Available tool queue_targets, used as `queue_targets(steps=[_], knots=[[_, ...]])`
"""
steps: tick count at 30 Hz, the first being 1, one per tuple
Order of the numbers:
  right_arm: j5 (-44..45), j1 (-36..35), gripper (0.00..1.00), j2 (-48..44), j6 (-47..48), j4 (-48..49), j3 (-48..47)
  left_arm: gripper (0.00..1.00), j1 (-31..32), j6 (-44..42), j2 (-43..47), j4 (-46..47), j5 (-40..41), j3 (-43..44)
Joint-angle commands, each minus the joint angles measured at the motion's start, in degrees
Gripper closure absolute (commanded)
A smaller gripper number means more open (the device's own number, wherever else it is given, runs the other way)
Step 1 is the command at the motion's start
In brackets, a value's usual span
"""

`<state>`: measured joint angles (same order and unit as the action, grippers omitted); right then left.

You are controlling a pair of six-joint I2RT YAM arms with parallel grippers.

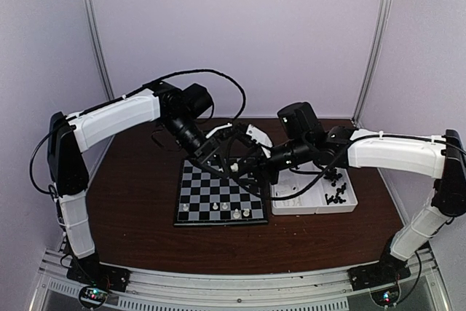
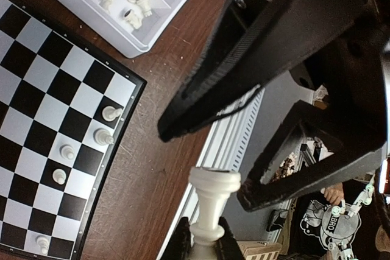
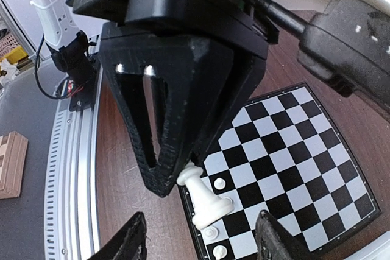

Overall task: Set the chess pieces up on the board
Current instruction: Place the chess piece on the chessboard.

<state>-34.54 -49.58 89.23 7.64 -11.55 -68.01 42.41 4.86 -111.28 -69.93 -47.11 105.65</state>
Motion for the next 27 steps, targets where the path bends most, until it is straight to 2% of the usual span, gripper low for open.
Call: queue_targets(steps=[1, 8, 14, 27], knots=[[3.7, -1.2, 0.42, -0.8, 7.8, -8.2, -3.6, 1.0, 0.5, -2.1, 2.5, 0.5, -2.3, 0.4], [8.5, -3.5, 0.43, 0.3, 14.0, -14.7, -7.7, 1.0, 1.2, -4.0, 2.1, -2.3, -1.2, 0.7], [18.4, -6.2, 0.43, -0.1, 16.3, -13.3, -7.2, 1.0, 1.3, -4.3, 2.1, -2.9, -0.6, 0.8], [28.9, -11.0, 0.48, 1.9, 20.7, -14.5, -9.7, 1.0, 1.3, -4.3, 1.6, -3.3, -0.5, 0.7]])
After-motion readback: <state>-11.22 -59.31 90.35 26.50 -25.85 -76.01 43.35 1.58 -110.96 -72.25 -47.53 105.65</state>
